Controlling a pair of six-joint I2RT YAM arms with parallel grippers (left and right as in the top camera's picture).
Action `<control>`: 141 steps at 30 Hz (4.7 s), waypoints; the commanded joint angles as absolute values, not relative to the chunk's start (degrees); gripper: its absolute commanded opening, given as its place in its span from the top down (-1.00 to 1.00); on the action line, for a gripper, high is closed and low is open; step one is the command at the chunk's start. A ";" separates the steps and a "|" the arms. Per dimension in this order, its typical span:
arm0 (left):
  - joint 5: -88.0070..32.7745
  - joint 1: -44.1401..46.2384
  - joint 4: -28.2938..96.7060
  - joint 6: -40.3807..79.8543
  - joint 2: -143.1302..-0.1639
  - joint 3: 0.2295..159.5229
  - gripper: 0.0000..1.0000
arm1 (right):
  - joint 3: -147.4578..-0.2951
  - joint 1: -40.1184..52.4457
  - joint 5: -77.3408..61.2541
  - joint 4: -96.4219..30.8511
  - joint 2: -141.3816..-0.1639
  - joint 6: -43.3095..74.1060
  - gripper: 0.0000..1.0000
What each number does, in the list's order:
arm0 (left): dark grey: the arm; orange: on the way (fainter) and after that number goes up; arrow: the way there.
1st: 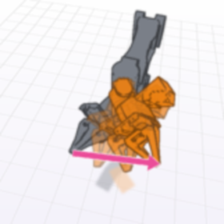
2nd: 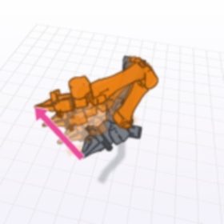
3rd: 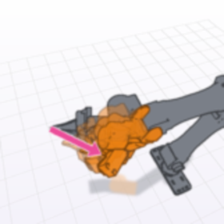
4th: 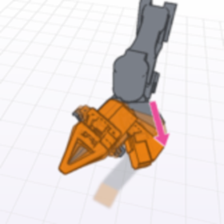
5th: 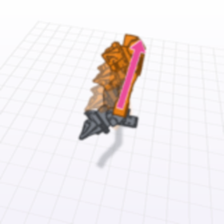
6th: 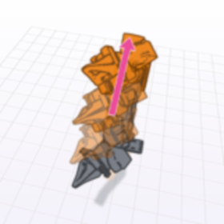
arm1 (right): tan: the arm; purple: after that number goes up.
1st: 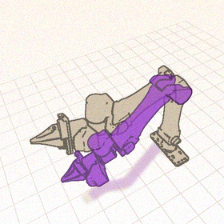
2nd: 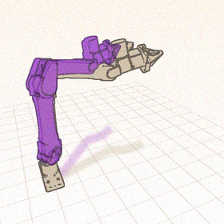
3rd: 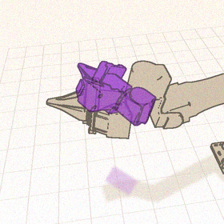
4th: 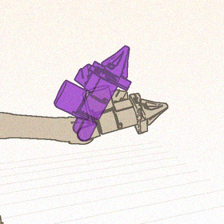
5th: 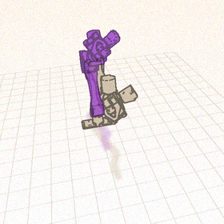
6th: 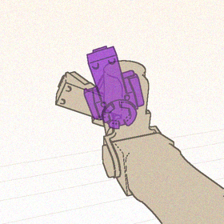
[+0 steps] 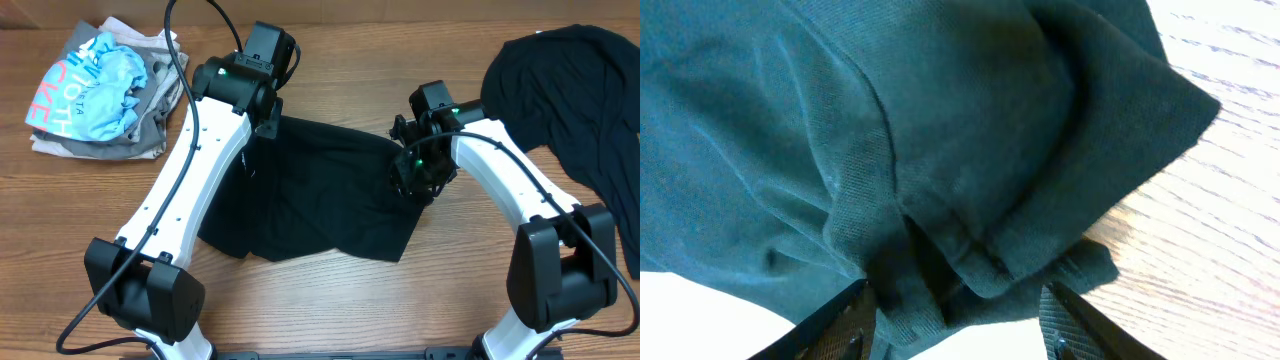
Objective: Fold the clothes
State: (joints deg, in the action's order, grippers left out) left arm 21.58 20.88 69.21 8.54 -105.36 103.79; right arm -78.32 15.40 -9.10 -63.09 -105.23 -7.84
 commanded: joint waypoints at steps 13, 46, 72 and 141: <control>21.10 20.47 68.97 7.68 -105.65 104.20 0.92 | -77.23 15.25 -12.88 -59.40 -103.94 -12.01 0.47; 22.63 20.47 78.11 7.68 -92.42 117.71 0.57 | -118.06 3.88 -8.12 -87.33 -88.64 -1.19 0.92; -13.91 23.44 80.66 -17.56 -116.84 107.39 -0.41 | -115.81 -2.28 -7.53 -87.99 -89.71 -1.89 0.92; 32.18 11.55 93.38 6.66 -75.68 163.59 0.92 | -143.09 -2.44 -0.05 -96.97 -62.48 3.27 0.92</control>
State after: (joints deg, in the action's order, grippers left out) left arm 28.45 11.90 94.24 5.45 -75.31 163.85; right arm -144.09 -1.91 -2.33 -97.32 -61.43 2.98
